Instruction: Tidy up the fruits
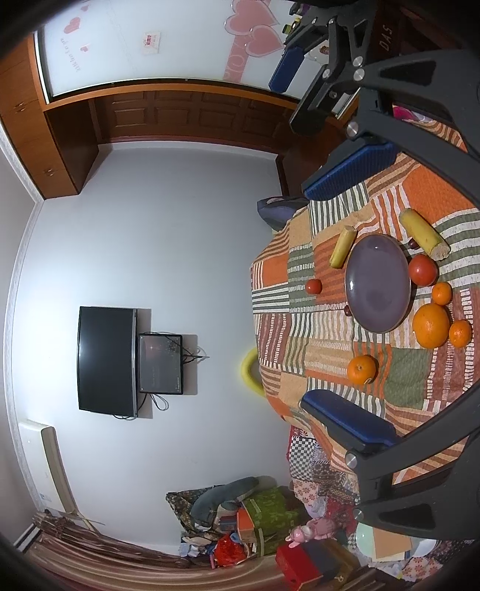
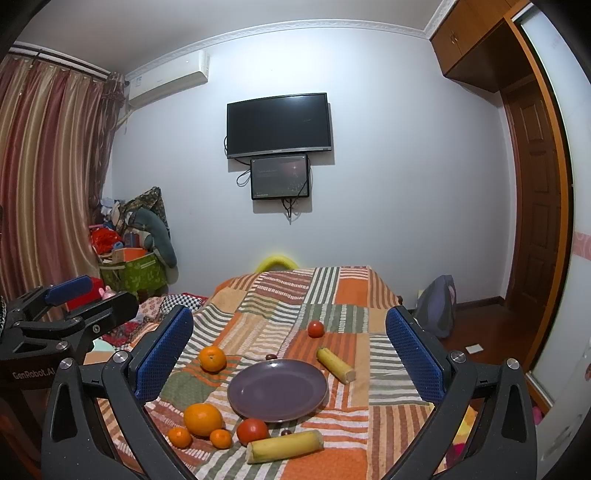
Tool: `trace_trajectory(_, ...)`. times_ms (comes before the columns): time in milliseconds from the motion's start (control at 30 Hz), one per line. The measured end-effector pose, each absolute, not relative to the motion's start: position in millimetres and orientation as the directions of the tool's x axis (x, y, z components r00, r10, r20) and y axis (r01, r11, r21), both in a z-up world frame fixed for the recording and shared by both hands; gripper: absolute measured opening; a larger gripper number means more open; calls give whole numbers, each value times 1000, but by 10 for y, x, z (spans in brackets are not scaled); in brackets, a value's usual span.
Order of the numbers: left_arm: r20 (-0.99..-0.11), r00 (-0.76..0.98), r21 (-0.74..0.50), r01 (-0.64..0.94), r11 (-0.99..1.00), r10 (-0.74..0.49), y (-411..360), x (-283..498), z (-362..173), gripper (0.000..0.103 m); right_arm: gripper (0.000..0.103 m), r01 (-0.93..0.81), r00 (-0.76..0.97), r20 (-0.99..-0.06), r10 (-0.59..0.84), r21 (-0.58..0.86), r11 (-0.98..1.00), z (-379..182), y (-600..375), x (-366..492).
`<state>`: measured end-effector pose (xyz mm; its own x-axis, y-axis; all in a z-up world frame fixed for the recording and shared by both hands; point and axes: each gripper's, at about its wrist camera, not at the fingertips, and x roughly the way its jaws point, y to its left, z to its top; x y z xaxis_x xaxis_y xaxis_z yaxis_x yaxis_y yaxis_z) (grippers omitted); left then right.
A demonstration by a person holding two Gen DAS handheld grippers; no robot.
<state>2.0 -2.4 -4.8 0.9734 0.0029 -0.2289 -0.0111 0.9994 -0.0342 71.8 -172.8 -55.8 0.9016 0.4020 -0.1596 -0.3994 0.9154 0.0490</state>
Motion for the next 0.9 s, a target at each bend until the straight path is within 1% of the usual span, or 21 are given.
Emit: trace_trajectory(900, -230, 973, -23, -18, 1000, 12, -27, 15, -46, 103, 103, -394, 905, -151, 397, 51, 918, -536, -1755, 706)
